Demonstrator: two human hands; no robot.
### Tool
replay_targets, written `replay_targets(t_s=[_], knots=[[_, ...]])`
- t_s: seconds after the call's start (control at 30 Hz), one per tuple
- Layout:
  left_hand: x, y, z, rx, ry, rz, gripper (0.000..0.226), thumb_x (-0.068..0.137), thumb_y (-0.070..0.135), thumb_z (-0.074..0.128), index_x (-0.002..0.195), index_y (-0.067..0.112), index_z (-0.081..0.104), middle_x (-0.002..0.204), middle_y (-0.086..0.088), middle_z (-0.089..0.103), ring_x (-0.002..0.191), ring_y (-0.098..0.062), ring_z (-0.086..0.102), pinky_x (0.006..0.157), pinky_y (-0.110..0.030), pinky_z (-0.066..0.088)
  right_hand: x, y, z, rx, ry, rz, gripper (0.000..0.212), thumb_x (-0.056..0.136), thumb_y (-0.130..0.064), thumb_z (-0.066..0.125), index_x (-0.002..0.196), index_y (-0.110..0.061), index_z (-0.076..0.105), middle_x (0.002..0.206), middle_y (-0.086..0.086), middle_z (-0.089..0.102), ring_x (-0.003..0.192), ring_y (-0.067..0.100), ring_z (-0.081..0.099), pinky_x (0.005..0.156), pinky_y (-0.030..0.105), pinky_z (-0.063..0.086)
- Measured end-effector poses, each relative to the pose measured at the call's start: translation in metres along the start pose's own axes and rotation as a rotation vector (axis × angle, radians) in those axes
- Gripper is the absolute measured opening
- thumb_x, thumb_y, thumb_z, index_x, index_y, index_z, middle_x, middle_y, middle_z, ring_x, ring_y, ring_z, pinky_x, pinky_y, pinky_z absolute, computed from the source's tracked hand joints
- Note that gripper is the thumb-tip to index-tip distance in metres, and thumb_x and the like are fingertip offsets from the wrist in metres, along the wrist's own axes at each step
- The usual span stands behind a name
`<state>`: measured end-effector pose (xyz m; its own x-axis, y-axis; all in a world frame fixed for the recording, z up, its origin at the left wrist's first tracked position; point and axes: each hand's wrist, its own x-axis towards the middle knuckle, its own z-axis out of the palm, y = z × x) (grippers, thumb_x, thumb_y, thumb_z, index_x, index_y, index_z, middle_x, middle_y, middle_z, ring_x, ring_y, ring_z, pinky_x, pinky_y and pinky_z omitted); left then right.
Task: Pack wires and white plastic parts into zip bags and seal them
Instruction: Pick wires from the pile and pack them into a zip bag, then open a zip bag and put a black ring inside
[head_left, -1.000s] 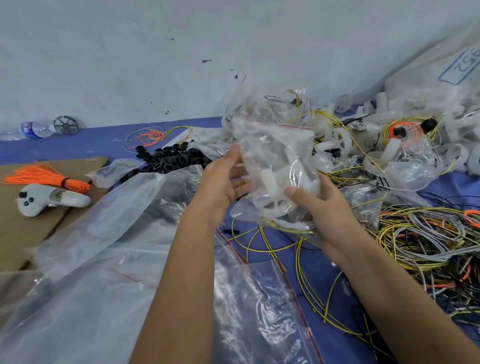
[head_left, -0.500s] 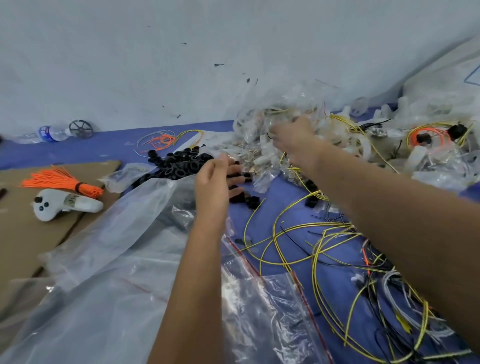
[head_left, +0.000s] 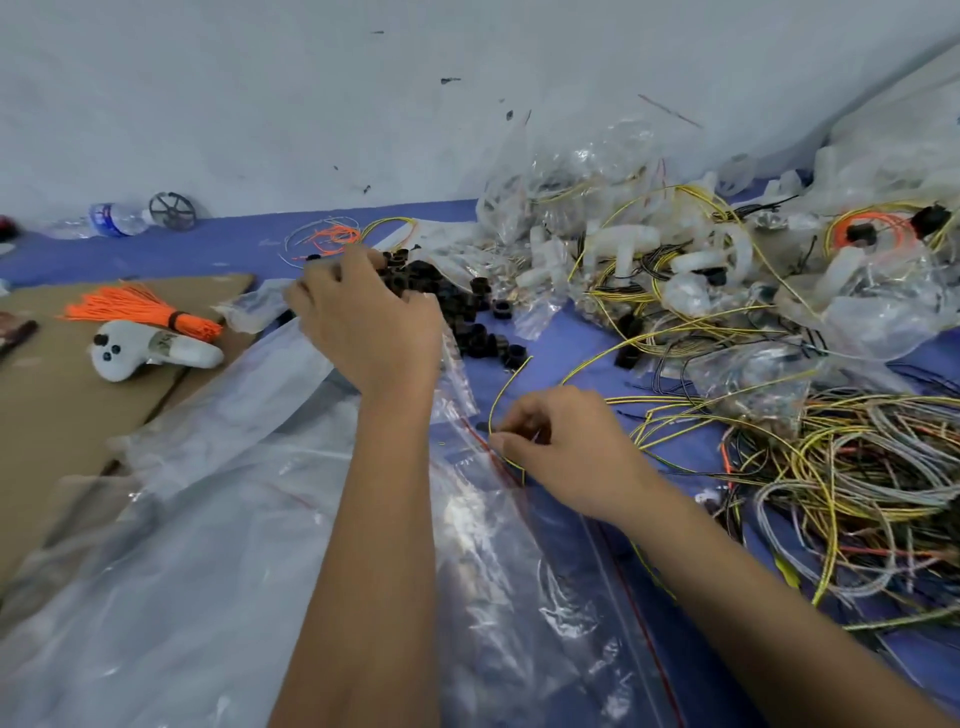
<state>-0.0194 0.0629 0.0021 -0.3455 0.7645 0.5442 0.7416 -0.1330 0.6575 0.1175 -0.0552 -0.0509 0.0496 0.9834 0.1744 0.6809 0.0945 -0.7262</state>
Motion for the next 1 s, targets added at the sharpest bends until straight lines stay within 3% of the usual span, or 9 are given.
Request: replay_targets(t_s=[0.07, 0.17, 0.43, 0.63, 0.7, 0.8, 0.87, 0.9, 1.0], knots=[[0.003, -0.006, -0.003, 0.172, -0.035, -0.105, 0.059, 0.075, 0.010, 0.065, 0.132, 0.020, 0.053, 0.145, -0.017, 0.042, 0.138, -0.039, 0.034, 0.107, -0.044, 0.031, -0.002, 0.004, 0.006, 0.005, 0.051, -0.008, 0.013, 0.088, -0.025, 0.075, 0.076, -0.019, 0.074, 0.065, -0.008, 0.070, 0.062, 0.004, 0.064, 0.056, 0.015, 0.043], [0.001, -0.016, -0.001, 0.265, -0.257, -0.237, 0.077, 0.079, 0.011, 0.071, 0.147, 0.014, 0.034, 0.151, -0.026, 0.030, 0.139, -0.045, 0.030, 0.109, -0.050, 0.032, -0.002, 0.008, 0.011, -0.037, 0.102, -0.025, 0.011, 0.086, -0.028, 0.076, 0.078, -0.022, 0.075, 0.067, -0.009, 0.071, 0.064, 0.005, 0.064, 0.061, 0.019, 0.046], [0.006, -0.033, 0.005, 0.241, -0.236, -0.258, 0.053, 0.091, 0.005, 0.064, 0.139, 0.005, 0.042, 0.141, -0.024, 0.047, 0.128, -0.043, 0.047, 0.095, -0.049, 0.047, -0.005, 0.012, 0.013, 0.023, 0.115, -0.022, 0.008, 0.085, -0.023, 0.075, 0.077, -0.025, 0.073, 0.067, -0.011, 0.071, 0.061, 0.003, 0.063, 0.065, 0.026, 0.052], [0.006, -0.022, 0.005, 0.011, -0.137, -0.064, 0.018, 0.090, 0.006, 0.058, 0.104, 0.007, 0.068, 0.106, -0.012, 0.072, 0.104, -0.033, 0.065, 0.081, -0.035, 0.044, -0.005, 0.011, 0.008, 0.096, 0.085, -0.030, 0.008, 0.087, -0.018, 0.075, 0.079, -0.020, 0.075, 0.066, -0.009, 0.070, 0.058, 0.002, 0.061, 0.059, 0.015, 0.046], [0.005, -0.004, 0.007, -0.154, -0.319, -0.011, 0.010, 0.091, 0.008, 0.062, 0.089, 0.003, 0.070, 0.092, -0.010, 0.074, 0.090, -0.025, 0.070, 0.074, -0.032, 0.049, -0.005, 0.010, 0.000, 0.158, 0.113, -0.036, 0.010, 0.087, -0.015, 0.074, 0.078, -0.021, 0.074, 0.065, -0.008, 0.069, 0.057, 0.003, 0.059, 0.057, 0.014, 0.044], [-0.007, 0.024, 0.001, -0.492, -0.933, -0.070, 0.025, 0.096, 0.005, 0.065, 0.071, 0.008, 0.062, 0.060, -0.004, 0.062, 0.045, -0.010, 0.057, 0.050, -0.026, 0.043, -0.003, 0.010, -0.016, 0.249, 0.210, -0.007, 0.015, 0.088, -0.014, 0.072, 0.076, -0.023, 0.072, 0.064, -0.006, 0.067, 0.061, 0.017, 0.063, 0.059, 0.031, 0.051], [-0.016, 0.036, -0.008, -0.653, -1.251, -0.062, 0.025, 0.100, 0.007, 0.060, 0.076, 0.011, 0.065, 0.058, 0.000, 0.063, 0.043, -0.007, 0.053, 0.043, -0.020, 0.042, -0.003, 0.013, -0.027, 0.353, 0.290, 0.034, 0.007, 0.088, -0.019, 0.070, 0.082, -0.022, 0.072, 0.066, -0.003, 0.069, 0.063, 0.024, 0.066, 0.057, 0.040, 0.054], [-0.020, 0.041, -0.010, -0.737, -1.338, -0.063, 0.025, 0.102, 0.008, 0.057, 0.078, 0.010, 0.066, 0.059, 0.001, 0.065, 0.044, -0.008, 0.055, 0.042, -0.018, 0.042, -0.004, 0.015, -0.031, 0.416, 0.338, 0.062, 0.003, 0.087, -0.025, 0.069, 0.088, -0.023, 0.071, 0.071, -0.002, 0.070, 0.063, 0.024, 0.067, 0.055, 0.041, 0.054], [-0.027, 0.055, -0.018, -1.053, -1.374, -0.215, 0.030, 0.095, 0.013, 0.055, 0.072, 0.012, 0.074, 0.064, -0.001, 0.070, 0.052, -0.011, 0.062, 0.051, -0.021, 0.047, -0.008, 0.026, -0.041, 0.590, 0.416, 0.136, 0.047, 0.084, -0.053, 0.067, 0.123, -0.029, 0.058, 0.107, -0.002, 0.069, 0.091, 0.022, 0.070, 0.064, 0.038, 0.057]])
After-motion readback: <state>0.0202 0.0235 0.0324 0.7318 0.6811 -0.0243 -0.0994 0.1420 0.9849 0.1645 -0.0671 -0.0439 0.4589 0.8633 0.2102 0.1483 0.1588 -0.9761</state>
